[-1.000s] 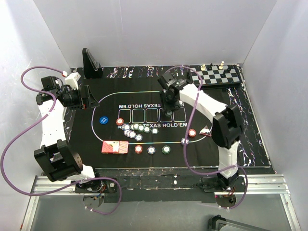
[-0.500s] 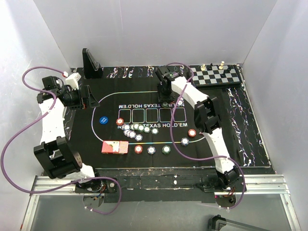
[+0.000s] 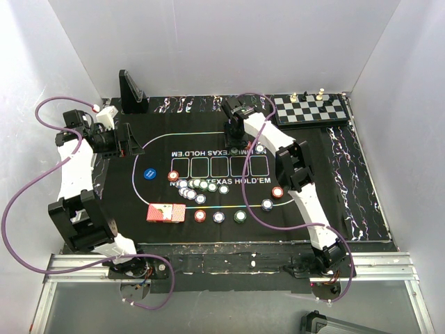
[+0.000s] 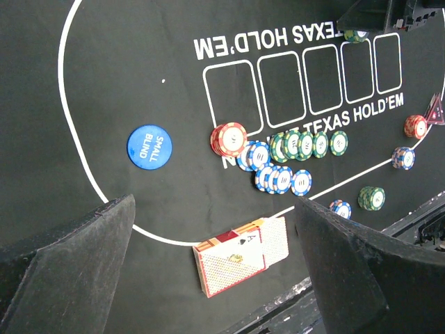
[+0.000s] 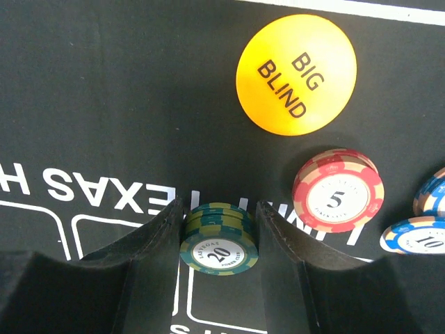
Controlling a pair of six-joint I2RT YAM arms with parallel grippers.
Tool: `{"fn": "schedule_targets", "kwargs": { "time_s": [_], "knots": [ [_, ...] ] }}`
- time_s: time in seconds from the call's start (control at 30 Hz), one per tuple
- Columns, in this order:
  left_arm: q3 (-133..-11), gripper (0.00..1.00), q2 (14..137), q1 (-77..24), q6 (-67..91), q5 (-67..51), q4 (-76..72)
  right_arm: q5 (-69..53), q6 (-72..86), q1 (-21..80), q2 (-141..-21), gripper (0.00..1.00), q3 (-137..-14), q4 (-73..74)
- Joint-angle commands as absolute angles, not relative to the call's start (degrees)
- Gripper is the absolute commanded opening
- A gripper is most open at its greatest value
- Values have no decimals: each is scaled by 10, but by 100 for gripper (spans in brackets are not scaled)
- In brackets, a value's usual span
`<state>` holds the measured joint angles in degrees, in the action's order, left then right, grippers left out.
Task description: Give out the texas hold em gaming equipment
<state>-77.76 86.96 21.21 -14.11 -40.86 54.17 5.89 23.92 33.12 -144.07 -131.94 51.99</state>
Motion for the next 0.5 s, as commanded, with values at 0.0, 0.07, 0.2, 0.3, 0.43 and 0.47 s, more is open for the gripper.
{"fn": "schedule_targets", "kwargs": {
  "time_s": [0.0, 0.07, 0.2, 0.3, 0.43, 0.47],
  "knots": [
    [-799, 100, 865, 214, -142, -410, 531, 62, 250, 328, -1454, 1, -1346, 503],
    [-796, 100, 862, 214, -142, -409, 527, 61, 253, 328, -1455, 1, -1348, 500],
    [-799, 100, 856, 214, -138, -409, 531, 58, 249, 328, -1448, 23, -1346, 501],
    [-795, 100, 848, 214, -137, -410, 532, 59, 245, 328, -1437, 52, -1347, 509],
    [-788, 100, 834, 214, -130, -401, 526, 60, 249, 329, -1410, 59, -1333, 516],
    [-792, 100, 833, 214, -131, -403, 533, 62, 249, 330, -1398, 61, -1323, 514]
  ]
}}
